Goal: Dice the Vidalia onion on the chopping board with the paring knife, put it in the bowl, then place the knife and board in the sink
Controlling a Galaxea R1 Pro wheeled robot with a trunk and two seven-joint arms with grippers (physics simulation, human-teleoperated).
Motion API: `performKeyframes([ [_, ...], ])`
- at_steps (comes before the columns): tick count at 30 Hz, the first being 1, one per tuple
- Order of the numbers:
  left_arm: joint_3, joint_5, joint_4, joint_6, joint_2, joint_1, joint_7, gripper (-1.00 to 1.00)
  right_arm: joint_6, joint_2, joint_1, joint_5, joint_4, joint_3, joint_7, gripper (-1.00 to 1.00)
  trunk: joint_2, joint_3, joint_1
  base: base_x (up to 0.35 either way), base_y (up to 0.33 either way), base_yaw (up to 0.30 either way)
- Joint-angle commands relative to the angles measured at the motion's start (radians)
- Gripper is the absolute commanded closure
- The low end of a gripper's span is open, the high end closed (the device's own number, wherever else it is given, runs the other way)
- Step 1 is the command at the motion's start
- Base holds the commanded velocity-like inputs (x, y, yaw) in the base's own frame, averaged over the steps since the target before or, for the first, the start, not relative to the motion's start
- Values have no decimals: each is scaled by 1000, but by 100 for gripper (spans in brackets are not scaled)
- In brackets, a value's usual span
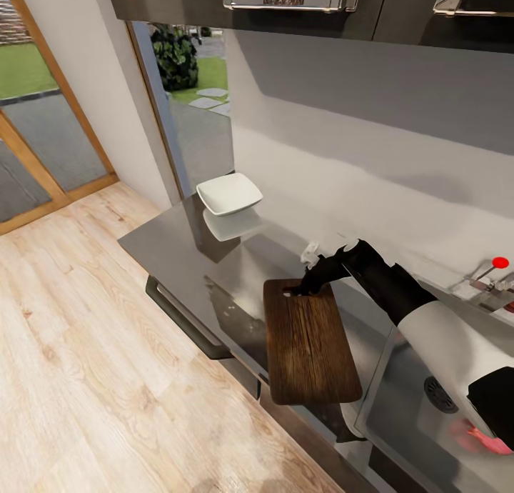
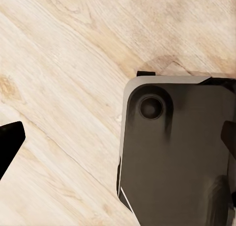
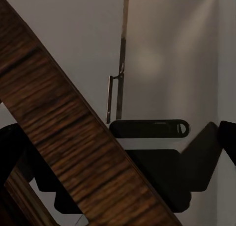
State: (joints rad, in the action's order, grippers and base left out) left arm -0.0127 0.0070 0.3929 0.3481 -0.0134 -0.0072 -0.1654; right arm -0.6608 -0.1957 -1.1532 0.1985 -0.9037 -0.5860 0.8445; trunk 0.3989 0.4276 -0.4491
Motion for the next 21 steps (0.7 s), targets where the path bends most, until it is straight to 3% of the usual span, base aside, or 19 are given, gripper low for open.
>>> performKeyframes([
  [1, -1, 1, 0, 3, 0, 0, -2, -100, 2, -1, 0, 22, 19, -3, 7, -100, 1, 2, -1, 0, 0, 0],
  [21, -1, 1, 0, 3, 0, 0, -2, -100, -2, 2, 0, 22, 13, -2, 9, -100, 1, 2, -1, 0, 0, 0],
])
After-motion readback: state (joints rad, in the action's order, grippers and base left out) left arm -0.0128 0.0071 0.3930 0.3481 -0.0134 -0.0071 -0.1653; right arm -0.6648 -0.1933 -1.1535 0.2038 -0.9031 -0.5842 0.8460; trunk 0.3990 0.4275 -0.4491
